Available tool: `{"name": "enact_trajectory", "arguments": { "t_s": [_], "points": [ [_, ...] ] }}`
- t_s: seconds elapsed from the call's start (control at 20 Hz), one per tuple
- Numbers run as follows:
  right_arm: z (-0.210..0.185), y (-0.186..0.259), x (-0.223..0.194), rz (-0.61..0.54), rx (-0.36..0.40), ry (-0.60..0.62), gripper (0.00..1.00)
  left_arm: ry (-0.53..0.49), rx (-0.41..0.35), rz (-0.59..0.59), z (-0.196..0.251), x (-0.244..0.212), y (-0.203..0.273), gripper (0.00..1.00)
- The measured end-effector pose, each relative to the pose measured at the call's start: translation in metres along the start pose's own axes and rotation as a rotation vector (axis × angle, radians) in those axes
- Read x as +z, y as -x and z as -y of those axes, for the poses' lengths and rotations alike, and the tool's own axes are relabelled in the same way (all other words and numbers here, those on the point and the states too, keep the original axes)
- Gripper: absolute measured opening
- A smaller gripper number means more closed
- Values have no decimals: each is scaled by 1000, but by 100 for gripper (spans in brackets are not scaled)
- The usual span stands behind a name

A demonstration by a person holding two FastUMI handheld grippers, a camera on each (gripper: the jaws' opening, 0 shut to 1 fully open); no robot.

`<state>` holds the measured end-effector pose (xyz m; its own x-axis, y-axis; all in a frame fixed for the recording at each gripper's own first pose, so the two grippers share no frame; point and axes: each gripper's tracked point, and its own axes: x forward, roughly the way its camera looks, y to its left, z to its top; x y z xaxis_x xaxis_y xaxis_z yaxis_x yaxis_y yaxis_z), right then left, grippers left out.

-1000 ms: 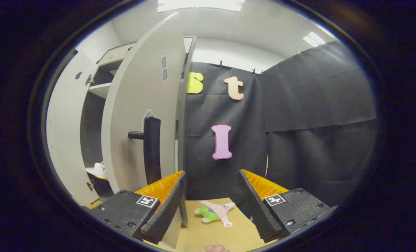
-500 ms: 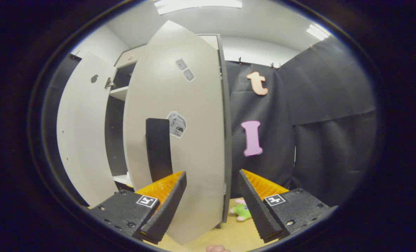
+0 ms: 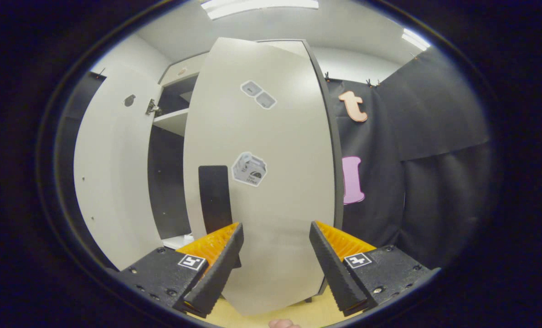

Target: Grab one shoe with the right hand and put it into the shoe cabinet, grab the other shoe with the left hand and put it into the shoe cabinet; then close the right door with the right hand and the left door with the left hand.

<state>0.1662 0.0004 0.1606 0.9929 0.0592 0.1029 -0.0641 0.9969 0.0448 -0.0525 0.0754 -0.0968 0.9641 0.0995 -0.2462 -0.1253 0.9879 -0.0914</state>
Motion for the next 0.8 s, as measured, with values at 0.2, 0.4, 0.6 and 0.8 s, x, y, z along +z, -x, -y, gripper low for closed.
{"name": "enact_trajectory", "arguments": {
  "t_s": [0.2, 0.4, 0.6, 0.8],
  "points": [
    [1, 15, 4, 20, 1, 16, 96, -6, 67, 17, -25, 3, 4, 80],
    [1, 59, -8, 49, 17, 71, 93, -14, 172, 20, -72, 6, 10, 80],
    [-9, 107, -50, 14, 45, 48, 97, -31, 283, 40, -126, 22, 7, 80],
    [-15, 149, -87, 12, 41, 64, 97, -48, 345, 95, -167, 57, -3, 80]
  ]
}}
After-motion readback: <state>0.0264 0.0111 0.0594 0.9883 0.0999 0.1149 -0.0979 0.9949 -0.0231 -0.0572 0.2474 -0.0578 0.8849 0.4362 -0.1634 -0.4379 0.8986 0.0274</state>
